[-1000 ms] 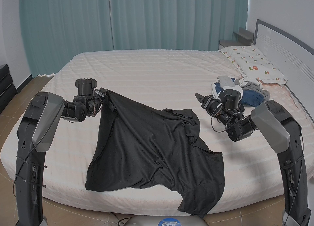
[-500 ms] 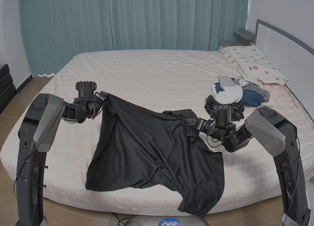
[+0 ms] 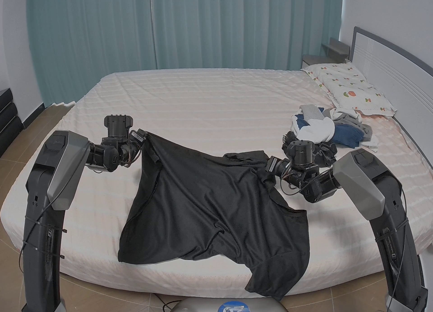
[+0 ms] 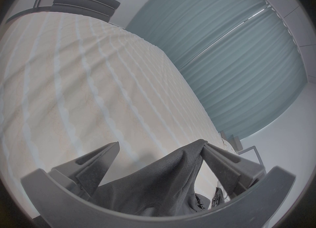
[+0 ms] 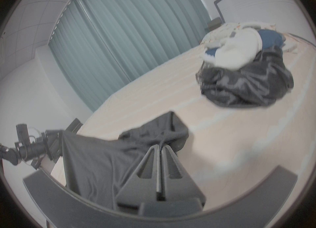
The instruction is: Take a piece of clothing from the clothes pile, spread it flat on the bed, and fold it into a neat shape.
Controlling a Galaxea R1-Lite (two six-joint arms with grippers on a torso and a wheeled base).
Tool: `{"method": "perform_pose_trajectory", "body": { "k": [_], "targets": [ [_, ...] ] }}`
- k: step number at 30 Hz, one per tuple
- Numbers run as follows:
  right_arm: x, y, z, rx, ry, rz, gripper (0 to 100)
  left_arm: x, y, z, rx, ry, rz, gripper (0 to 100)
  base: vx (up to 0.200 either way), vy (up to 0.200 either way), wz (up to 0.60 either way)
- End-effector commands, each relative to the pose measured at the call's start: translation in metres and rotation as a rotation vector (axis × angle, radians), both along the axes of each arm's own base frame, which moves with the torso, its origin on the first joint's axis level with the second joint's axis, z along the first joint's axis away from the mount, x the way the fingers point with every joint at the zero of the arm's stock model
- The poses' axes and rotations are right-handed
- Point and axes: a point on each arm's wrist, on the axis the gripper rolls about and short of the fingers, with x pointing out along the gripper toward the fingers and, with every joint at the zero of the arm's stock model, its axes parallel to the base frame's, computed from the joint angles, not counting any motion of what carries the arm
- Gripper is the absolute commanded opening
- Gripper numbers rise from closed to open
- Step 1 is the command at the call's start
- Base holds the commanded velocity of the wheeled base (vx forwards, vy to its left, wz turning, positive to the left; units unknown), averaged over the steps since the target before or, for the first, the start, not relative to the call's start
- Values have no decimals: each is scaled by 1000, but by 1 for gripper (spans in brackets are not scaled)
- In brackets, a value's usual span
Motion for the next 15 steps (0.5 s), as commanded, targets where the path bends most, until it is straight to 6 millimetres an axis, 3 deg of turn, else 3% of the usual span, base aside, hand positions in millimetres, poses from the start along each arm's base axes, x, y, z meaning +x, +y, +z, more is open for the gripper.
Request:
{"method": "perform_pose_trajectory", "body": {
  "k": [1,5,8,15],
  "targets": [
    [20,-22,21,14,-100,-84,0,3,0,-6,1,4,0,100,0,0,0],
    [36,-40,36,18,-175,-129,0,5,-1,-10,2,8,0,100,0,0,0],
    [41,-46,35,18,-184,-140,0,5,-1,-13,2,11,0,100,0,0,0],
    [46,-47,-1,-43,-136,-131,0,10,-1,-20,2,10,0,100,0,0,0]
  ]
}}
